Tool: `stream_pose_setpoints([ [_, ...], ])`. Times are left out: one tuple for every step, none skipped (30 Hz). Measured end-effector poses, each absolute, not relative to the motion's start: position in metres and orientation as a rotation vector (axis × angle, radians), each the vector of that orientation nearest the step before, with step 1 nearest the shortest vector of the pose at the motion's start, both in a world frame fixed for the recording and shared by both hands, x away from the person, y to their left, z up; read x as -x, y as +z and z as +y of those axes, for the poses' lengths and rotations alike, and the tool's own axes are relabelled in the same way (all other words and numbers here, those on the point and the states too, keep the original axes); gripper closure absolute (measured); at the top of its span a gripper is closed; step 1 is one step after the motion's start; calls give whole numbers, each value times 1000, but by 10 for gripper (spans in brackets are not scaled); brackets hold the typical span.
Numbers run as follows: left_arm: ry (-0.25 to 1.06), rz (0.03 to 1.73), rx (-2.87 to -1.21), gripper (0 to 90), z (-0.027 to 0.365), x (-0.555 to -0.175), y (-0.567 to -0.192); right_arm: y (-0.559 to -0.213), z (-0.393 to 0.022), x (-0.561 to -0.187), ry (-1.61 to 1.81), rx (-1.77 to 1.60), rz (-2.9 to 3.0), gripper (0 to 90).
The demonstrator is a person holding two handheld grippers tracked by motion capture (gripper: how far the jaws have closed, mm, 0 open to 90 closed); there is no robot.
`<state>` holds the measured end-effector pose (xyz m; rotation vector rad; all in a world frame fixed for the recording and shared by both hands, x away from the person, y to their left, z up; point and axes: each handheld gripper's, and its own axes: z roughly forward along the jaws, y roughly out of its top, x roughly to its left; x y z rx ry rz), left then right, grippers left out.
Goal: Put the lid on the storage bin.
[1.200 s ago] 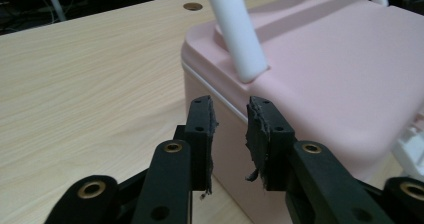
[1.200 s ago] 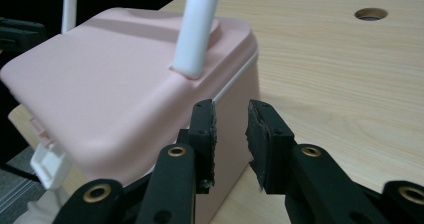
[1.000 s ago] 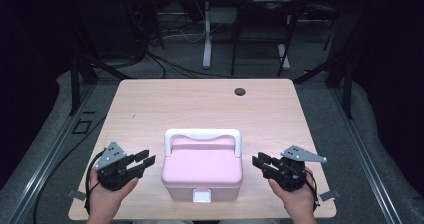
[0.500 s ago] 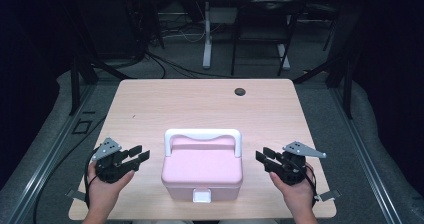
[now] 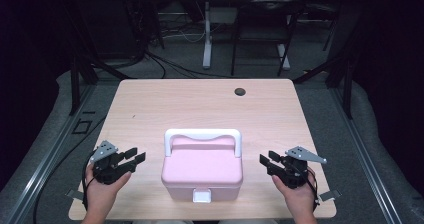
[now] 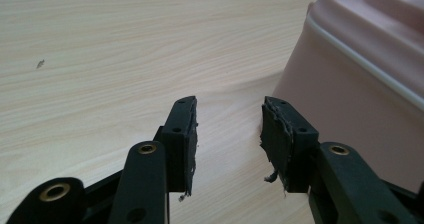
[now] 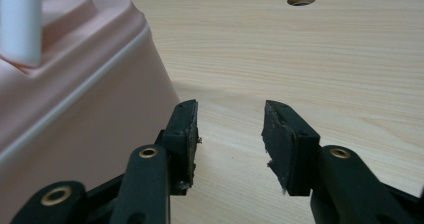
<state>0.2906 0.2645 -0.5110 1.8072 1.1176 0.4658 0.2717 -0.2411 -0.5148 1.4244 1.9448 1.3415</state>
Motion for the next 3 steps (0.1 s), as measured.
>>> stream_pose_setpoints([
  [466, 1116, -1814, 570, 265, -291, -512, -517, -241, -272, 1340, -1418, 1935, 542],
  [465, 1122, -1811, 563, 265, -291, -514, -520, -241, -272, 1329, -1412, 1931, 537],
  [471, 1122, -1815, 556, 265, -291, -515, -522, -241, -272, 1320, -1413, 1927, 534],
])
